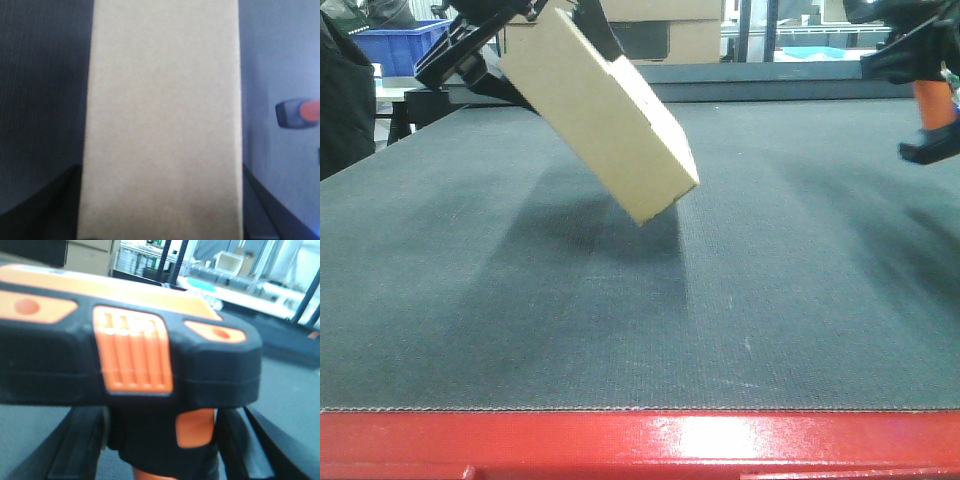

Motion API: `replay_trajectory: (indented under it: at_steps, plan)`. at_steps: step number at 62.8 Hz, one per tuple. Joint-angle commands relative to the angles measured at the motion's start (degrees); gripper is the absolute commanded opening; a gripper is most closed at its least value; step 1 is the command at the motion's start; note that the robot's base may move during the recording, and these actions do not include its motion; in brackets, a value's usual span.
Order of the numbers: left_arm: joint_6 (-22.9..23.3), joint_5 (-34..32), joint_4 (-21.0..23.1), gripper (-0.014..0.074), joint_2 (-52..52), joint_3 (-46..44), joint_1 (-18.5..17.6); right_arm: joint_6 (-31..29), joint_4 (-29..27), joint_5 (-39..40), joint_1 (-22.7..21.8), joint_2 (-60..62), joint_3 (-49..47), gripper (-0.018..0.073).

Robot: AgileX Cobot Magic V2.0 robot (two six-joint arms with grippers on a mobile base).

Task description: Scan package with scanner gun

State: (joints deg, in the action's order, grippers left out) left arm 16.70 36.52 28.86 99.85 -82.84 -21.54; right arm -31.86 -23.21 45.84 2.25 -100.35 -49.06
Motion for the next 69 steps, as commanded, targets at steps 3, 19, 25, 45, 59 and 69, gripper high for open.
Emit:
replay_trajectory:
  at_steps: [3, 19, 25, 45, 59, 69]
  plan:
    - [-0.11, -3.05, 1.20, -0.0111, -0.55, -0.22, -0.38, -4.49, -1.52, 3.42, 1.16, 1.13, -0.42, -0.0155]
    - [-0.11, -3.59, 1.20, -0.0111, -0.55, -0.22, -0.38, -2.07, -1.65, 3.83, 1.41, 1.13, -0.42, -0.0155]
    - [-0.11, -3.62, 0.52, -0.0111, -0.55, -0.22, -0.38, 9.20, -1.65, 3.83, 1.41, 1.13, -0.42, -0.0155]
    - [-0.11, -4.86, -1.53, -0.0111, -0.55, -0.22, -0.38, 30.89, -1.54, 3.61, 1.41, -2.30, -0.42, -0.0155]
    - [-0.11, -4.91, -1.53, -0.0111, -0.55, -0.22, -0.38, 30.89, -1.54, 10.32, 1.41, -5.76, -0.42, -0.0155]
    - [-0.11, -4.91, -1.53, -0.0111, -0.55, -0.22, -0.38, 30.89, -1.54, 10.09, 1.41, -5.72, -0.42, -0.0155]
